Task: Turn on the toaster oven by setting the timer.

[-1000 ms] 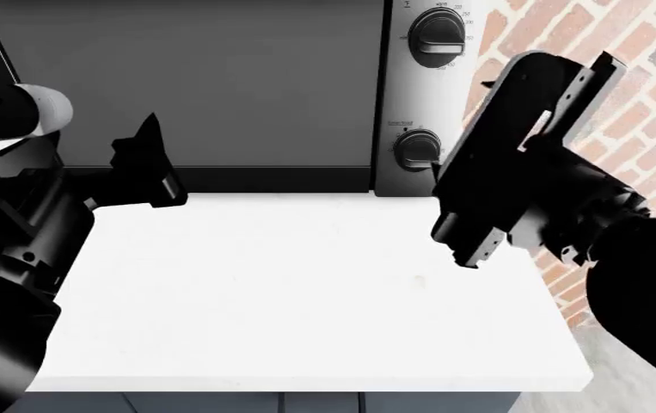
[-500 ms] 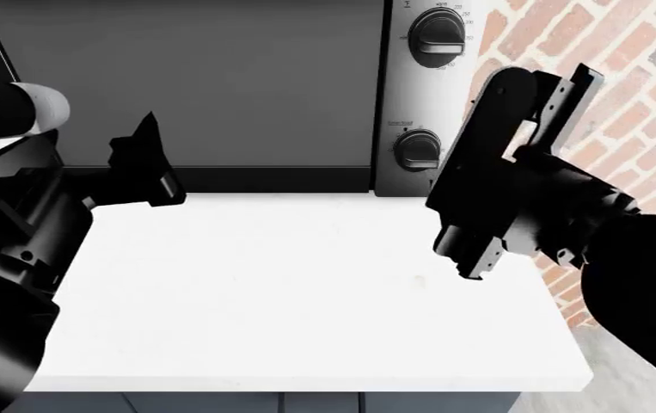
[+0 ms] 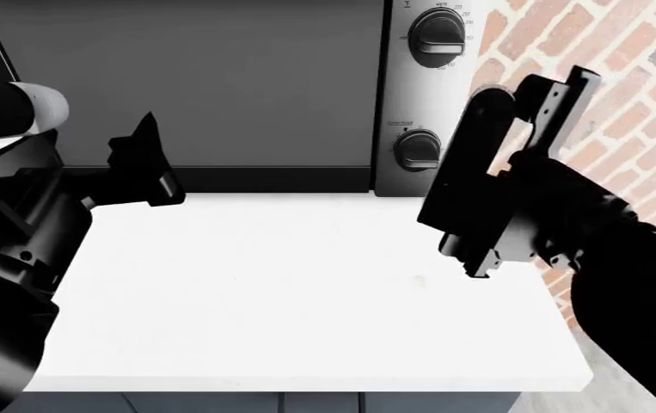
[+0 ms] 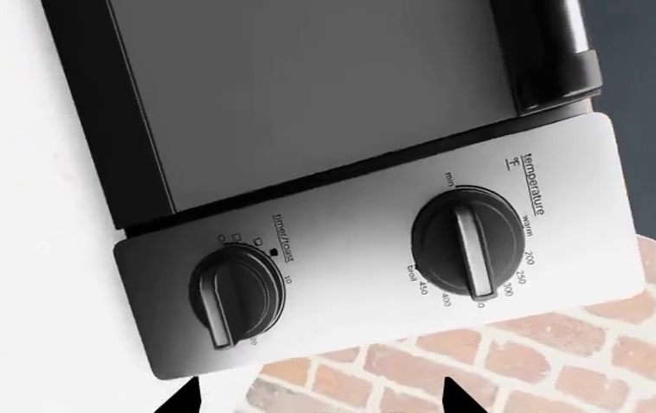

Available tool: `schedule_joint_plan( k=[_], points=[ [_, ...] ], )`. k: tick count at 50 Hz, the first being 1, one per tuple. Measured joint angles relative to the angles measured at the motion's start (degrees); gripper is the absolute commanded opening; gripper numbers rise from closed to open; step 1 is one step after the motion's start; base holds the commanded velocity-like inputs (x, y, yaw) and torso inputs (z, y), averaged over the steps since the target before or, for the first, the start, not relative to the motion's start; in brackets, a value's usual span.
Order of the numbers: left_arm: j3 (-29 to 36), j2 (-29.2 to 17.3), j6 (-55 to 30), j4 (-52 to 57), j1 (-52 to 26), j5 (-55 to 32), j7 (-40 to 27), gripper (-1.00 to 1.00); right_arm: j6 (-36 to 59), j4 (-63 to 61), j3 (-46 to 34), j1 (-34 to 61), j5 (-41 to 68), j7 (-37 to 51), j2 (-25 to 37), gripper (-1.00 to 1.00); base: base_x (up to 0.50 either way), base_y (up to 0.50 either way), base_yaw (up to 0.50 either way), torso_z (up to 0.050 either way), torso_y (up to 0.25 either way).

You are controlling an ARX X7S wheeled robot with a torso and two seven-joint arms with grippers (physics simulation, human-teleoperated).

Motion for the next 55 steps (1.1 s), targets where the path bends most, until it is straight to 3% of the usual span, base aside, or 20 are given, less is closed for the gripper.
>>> schedule_joint_plan(
  k=[22, 55],
  points=[
    [0.48, -0.5, 0.87, -0.04, 0.3, -0.49, -0.35, 1.0, 2.73, -4.33, -9.8, 4.54, -5.63, 0.54, -1.82, 1.0, 0.0, 0.0, 0.0, 0.0, 0.0],
    [1.12, -1.1, 2.24, -0.62, 0.7, -0.73, -0.7, 1.0, 2.27, 0.26, -10.8, 8.38, -2.66, -6.42, -4.96, 1.0, 0.0, 0.0, 0.0, 0.0, 0.0]
  ],
)
